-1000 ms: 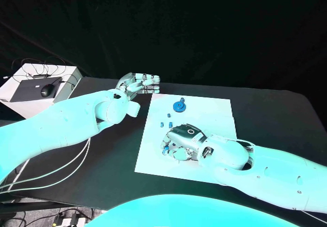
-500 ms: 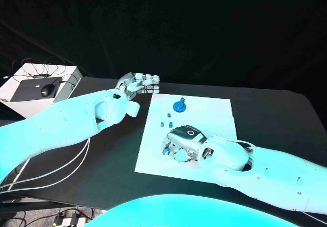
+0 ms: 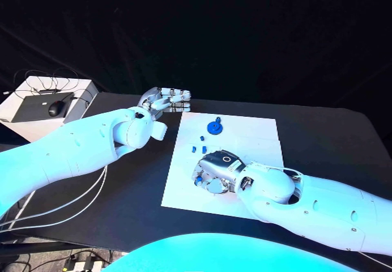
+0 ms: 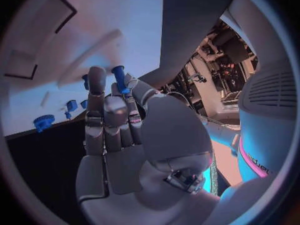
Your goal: Assemble the parts on the task board
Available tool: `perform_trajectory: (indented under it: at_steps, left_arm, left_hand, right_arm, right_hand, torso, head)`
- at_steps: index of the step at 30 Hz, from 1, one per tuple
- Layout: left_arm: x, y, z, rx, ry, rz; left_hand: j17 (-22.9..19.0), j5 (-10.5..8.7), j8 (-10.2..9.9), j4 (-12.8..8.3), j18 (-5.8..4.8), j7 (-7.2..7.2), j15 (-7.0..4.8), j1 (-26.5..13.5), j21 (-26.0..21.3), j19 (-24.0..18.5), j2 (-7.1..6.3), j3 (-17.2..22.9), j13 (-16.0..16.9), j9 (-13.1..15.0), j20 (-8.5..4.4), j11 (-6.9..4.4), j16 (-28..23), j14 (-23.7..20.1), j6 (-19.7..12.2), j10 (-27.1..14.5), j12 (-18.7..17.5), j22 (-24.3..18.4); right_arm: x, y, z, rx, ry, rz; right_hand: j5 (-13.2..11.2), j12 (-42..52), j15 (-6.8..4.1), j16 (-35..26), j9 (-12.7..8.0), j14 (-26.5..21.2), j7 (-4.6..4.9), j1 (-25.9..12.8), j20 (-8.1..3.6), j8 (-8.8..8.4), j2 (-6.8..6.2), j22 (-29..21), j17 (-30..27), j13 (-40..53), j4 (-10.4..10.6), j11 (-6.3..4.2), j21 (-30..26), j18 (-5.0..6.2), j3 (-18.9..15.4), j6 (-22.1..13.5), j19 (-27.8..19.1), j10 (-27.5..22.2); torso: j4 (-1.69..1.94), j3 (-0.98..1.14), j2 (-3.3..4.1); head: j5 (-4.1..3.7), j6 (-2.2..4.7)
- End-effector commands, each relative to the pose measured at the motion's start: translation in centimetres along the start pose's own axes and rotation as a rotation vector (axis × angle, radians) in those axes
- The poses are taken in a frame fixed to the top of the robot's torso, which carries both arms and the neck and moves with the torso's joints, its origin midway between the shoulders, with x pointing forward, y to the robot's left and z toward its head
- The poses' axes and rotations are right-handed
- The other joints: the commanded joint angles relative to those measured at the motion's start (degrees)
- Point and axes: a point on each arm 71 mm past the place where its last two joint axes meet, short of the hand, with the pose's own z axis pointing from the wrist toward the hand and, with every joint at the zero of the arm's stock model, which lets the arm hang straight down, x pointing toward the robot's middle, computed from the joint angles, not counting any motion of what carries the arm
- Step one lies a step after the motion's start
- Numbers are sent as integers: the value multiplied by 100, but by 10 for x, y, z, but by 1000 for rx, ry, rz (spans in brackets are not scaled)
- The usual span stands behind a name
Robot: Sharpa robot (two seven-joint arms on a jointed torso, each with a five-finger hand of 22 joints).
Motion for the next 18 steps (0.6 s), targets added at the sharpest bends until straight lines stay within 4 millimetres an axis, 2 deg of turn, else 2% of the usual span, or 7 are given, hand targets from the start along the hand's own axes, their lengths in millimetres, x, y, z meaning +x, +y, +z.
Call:
perform_trajectory:
  at_steps: [1,2,3,4,5,9,18]
  left_arm:
    - [2,-1,0,12,19,-8]
    - [3,-1,0,12,19,-8]
    - [3,-1,0,12,19,-8]
    - [3,-1,0,12,19,-8]
    - [3,-1,0,12,19,-8]
    - [3,-1,0,11,20,-8]
    - [3,-1,0,10,21,-8]
  left_hand:
    - [3,-26,-5,29,-1,15,4,-7,15,17,20,-3,-7,-6,14,2,-15,-8,39,51,-10,-7]
    - [3,-26,-5,29,-1,15,4,-7,15,17,20,-3,-7,-6,14,2,-15,-8,39,51,-10,-7]
    - [3,-26,-5,29,-1,15,4,-7,15,17,20,-3,-7,-6,14,2,-15,-8,39,51,-10,-7]
    - [3,-26,-5,29,-1,15,4,-7,15,17,20,-3,-7,-6,14,2,-15,-8,39,51,-10,-7]
    - [3,-26,-5,29,-1,15,4,-7,15,17,20,-3,-7,-6,14,2,-15,-8,39,51,-10,-7]
    - [3,-26,-5,29,-1,15,4,-7,15,17,20,-3,-7,-6,14,2,-15,-8,39,51,-10,-7]
    - [3,-26,-5,29,-1,15,4,-7,15,17,20,-3,-7,-6,14,2,-15,-8,39,51,-10,-7]
  right_arm:
    - [4,-1,1,11,20,-17]
    - [4,-1,2,11,21,-17]
    - [5,-1,2,11,21,-17]
    - [5,-1,2,11,21,-17]
    - [5,-1,3,10,22,-17]
    - [6,0,4,6,22,-15]
    - [6,3,3,-16,22,4]
  right_hand:
    - [91,22,7,-24,-1,13,21,151,-4,-8,138,28,-17,25,6,-242,-25,158,-84,-33,16,424]
    - [109,21,12,-32,-5,8,25,142,0,-12,111,34,-28,24,9,-237,-29,159,-110,-59,13,399]
    - [302,20,20,-32,-10,9,35,107,4,-15,43,39,-30,23,15,-224,-32,159,-172,-99,14,362]
    - [345,22,22,-33,-8,8,34,113,6,-12,33,42,-32,24,13,-224,-33,161,-193,-105,14,355]
    - [344,20,27,-35,-5,5,41,169,20,-14,65,70,-47,22,28,-214,-50,178,-332,-137,13,329]
    - [360,17,44,-39,-13,2,44,119,32,-17,-7,85,-64,19,36,-193,-64,179,-389,-195,12,254]
    - [459,21,109,-43,-13,-6,10,-118,99,-16,-295,-12,-128,15,180,-111,-162,210,-690,-409,72,-85]
  torso:
    - [0,1,1]
    - [2,1,-2]
    - [3,1,-1]
    - [3,1,-1]
    - [3,1,0]
    - [0,0,-2]
    - [2,0,1]
  head:
    - [-4,8]
    - [-7,8]
    - [-8,9]
    - [-8,9]
    - [-9,12]
    - [-12,17]
    - [-14,13]
